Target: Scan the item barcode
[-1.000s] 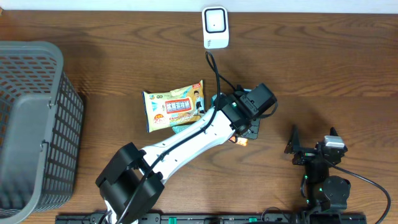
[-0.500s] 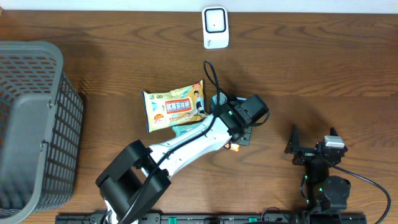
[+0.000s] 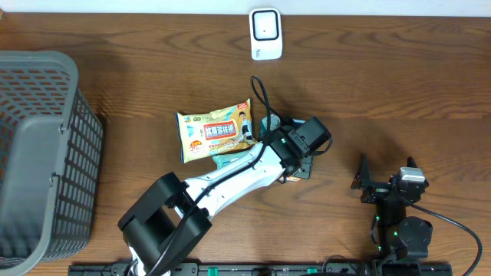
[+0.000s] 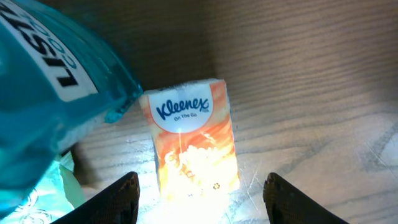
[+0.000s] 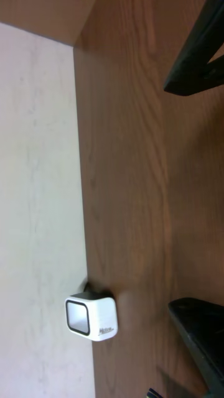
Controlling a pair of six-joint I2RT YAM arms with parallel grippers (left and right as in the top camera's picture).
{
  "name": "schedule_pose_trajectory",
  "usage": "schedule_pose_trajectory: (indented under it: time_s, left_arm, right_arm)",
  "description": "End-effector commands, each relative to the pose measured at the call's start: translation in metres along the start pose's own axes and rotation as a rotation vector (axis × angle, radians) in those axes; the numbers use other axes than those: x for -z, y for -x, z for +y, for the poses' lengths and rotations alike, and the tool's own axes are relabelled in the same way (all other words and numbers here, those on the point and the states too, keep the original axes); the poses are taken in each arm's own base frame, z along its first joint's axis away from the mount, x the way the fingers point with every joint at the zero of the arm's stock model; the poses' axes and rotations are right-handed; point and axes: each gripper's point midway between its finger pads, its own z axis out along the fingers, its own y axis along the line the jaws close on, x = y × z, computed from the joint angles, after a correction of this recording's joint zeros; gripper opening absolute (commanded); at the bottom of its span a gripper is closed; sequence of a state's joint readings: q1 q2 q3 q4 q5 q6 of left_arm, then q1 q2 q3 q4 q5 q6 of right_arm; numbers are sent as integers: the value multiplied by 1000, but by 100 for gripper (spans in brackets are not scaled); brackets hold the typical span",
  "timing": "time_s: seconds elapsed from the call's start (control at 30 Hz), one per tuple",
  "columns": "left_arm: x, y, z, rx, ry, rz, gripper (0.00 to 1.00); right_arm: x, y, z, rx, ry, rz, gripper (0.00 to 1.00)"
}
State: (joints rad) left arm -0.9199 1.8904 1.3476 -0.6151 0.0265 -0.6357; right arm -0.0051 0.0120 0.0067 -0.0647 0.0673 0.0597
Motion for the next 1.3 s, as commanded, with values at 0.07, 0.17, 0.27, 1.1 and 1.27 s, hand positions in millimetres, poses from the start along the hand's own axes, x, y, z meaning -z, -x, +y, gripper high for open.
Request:
schedule_pose_trajectory:
  time_s: [0.07, 0.17, 0.27, 1.1, 1.27]
  left_arm:
    - [24, 5, -7, 12, -40, -15, 65]
    - [45, 8, -8, 13, -63, -42, 64]
    - [73, 12, -4, 20, -62, -91, 64]
    - [443, 143, 172, 141, 516, -1371, 98]
    - [448, 143, 218, 25, 792, -1260, 98]
  right_arm:
    - [0, -1, 1, 9, 5, 2, 99]
    - [0, -1, 1, 9, 5, 2, 99]
    - [0, -1, 1, 9, 5, 2, 99]
    - [0, -1, 1, 9, 5, 2, 99]
    - [0, -1, 1, 9, 5, 2, 99]
